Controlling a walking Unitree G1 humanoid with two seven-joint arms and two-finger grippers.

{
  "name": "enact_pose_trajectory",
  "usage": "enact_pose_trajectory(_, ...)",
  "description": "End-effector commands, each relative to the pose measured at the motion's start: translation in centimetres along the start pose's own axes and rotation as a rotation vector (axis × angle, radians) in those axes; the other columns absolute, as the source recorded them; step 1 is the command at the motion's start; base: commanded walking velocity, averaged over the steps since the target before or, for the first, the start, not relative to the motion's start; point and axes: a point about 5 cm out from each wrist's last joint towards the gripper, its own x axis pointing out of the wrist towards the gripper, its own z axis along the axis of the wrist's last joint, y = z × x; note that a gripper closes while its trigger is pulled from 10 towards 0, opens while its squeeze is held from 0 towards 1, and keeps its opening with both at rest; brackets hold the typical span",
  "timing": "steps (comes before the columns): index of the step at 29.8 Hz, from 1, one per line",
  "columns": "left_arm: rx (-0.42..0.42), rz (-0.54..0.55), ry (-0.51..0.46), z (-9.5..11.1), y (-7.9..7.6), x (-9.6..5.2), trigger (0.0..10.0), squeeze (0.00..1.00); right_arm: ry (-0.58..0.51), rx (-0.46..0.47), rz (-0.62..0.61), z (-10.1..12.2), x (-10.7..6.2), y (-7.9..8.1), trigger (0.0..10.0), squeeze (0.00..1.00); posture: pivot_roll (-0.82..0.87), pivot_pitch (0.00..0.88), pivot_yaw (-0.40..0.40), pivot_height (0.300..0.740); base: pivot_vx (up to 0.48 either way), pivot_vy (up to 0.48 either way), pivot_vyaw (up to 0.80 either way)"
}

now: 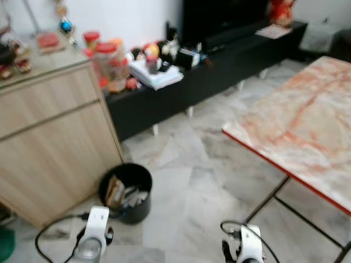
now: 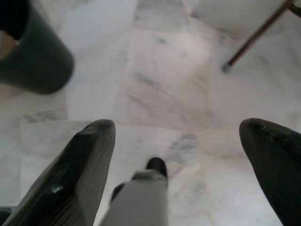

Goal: Picking trash to rubbish bin

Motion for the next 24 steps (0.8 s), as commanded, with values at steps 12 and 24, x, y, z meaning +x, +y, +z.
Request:
enact_pose_trajectory(12, 0.007, -0.026, 0.011, -0.25, -0.63, -0.08, 10.0, 0.00, -0.005, -0.004, -0.029, 0.20, 0.01, -0.57, 10.0, 0.00, -0.10, 0.000, 0.044, 0.740, 0.000, 0.000, -0.78)
enact_pose_trajectory(24, 0.003, -0.032, 0.010, -0.18, -0.79, -0.07, 10.0, 0.00, -0.006, -0.010, -0.039, 0.30, 0.04, -0.71, 10.0, 0.00, -0.10, 0.000, 0.042, 0.740, 0.000, 0.000, -0.77)
